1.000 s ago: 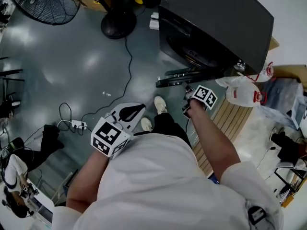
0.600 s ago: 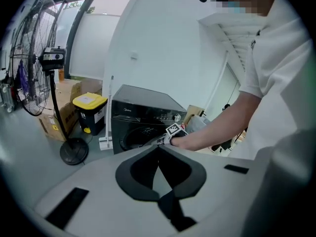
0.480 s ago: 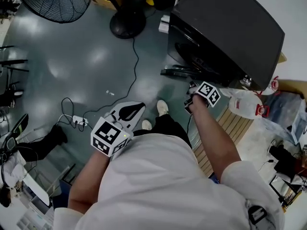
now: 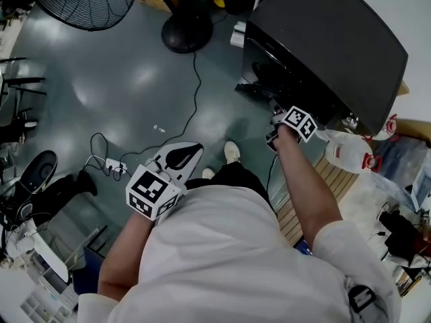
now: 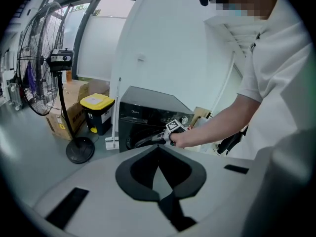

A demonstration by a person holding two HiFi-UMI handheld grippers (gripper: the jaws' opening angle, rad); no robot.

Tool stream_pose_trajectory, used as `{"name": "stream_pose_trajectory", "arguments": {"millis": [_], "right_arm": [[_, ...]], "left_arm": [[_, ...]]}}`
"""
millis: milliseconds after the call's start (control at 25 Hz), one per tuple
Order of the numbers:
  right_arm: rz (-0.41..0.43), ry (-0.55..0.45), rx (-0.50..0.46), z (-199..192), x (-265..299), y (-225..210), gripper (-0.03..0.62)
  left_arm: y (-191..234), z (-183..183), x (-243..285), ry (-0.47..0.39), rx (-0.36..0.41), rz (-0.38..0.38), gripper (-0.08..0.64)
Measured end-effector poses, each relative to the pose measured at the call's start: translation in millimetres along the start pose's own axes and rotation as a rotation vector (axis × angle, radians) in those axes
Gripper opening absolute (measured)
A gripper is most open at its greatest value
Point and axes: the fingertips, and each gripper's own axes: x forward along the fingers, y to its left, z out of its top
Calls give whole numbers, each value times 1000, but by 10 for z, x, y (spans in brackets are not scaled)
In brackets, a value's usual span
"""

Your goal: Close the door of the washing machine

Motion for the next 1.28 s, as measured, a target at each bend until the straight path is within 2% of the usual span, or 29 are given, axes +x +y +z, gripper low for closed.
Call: {"name": "stream_pose_trajectory", "arguments": {"millis": [280, 320, 440, 1000, 1280], "right_arm": [[-21, -5, -53, 177, 85, 9, 77], [-35, -4, -62, 201, 94, -10, 39], [-56, -7, -86, 263, 122, -34, 9], [-82, -47, -134, 597, 242, -10, 8], [-110, -30, -179, 632, 255, -35, 8]], "left_arm": [[75, 27, -8, -1, -10, 18, 17], [78, 30, -6, 0, -11, 19, 17], [91, 37, -4, 1, -15, 18, 17], [193, 115, 40, -2, -33, 29, 17], [234, 186, 120, 4, -35, 24, 17]]}}
